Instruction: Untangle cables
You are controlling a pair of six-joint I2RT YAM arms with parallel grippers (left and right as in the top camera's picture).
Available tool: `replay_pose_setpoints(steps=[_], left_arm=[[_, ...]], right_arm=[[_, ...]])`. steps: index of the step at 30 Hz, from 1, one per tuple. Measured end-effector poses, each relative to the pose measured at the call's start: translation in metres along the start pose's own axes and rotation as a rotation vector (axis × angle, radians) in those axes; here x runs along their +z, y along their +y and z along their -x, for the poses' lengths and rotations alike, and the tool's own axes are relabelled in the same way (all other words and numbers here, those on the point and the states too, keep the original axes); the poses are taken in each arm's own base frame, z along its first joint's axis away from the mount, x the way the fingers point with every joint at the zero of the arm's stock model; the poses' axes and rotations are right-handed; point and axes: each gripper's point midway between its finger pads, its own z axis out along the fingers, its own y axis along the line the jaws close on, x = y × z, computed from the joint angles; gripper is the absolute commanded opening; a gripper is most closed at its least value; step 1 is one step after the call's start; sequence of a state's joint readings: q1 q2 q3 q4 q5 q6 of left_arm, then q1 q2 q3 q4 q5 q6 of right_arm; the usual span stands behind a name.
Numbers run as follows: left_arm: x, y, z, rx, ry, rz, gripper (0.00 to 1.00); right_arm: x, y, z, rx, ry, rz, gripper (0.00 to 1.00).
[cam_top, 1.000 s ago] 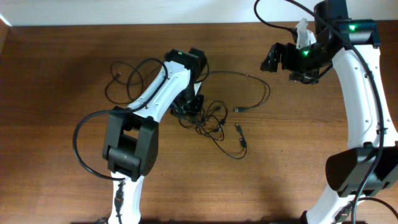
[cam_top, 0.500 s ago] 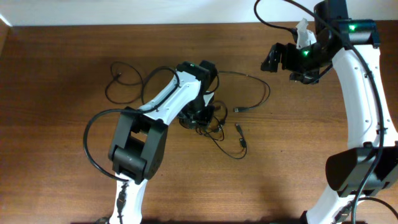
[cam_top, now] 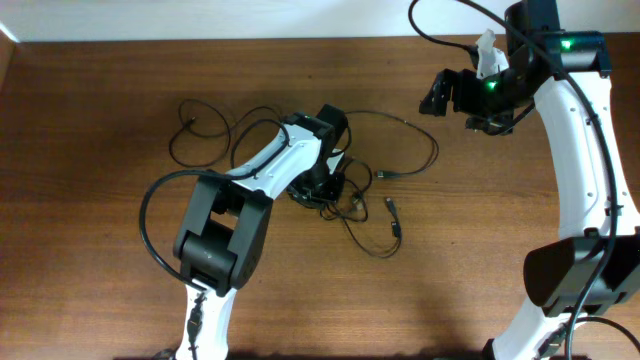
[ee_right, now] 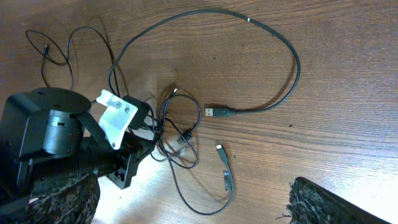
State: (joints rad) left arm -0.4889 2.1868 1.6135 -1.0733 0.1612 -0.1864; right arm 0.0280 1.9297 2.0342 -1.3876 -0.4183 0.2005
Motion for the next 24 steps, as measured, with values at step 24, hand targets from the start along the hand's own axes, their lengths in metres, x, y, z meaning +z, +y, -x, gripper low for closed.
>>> replay_pose_setpoints(steps=[24], left_arm=[[-0.356, -0.025, 0.032, 0.085, -0.946, -0.219, 0.0]], right_arm=[[-0.006, 0.115, 0.022, -0.203, -0.105, 0.446, 0.93]])
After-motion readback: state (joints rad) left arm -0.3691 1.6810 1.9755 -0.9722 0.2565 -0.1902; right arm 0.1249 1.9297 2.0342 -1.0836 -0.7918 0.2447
